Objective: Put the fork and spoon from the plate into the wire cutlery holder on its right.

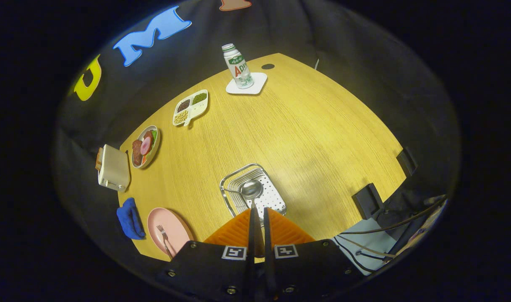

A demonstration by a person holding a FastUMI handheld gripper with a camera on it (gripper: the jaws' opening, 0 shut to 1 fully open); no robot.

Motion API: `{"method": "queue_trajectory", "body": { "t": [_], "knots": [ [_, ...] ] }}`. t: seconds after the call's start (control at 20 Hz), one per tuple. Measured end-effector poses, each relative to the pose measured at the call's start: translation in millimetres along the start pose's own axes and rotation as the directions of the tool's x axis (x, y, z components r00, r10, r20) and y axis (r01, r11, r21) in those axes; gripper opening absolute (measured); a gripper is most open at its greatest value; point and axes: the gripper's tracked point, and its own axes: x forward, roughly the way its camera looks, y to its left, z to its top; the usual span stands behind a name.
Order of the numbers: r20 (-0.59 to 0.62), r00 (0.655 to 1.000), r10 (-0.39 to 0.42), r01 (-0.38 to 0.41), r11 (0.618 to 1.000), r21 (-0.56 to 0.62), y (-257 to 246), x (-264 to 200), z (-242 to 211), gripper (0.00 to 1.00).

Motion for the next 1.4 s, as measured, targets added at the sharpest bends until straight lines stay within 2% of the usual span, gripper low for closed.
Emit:
{"method": "queue_trajectory", "body": {
  "t": [0.7,1.35,1.4],
  "knots": [
    [0.062,0.992,0.106,-0.101,0.992,-0.077,59,-32,1,0.1],
    [0.029,0.979,0.201,-0.187,0.947,-0.261,150,-25,-48,0.1],
    [0.02,0.978,0.208,-0.195,0.942,-0.275,156,-24,-54,0.13]
  ]
}}
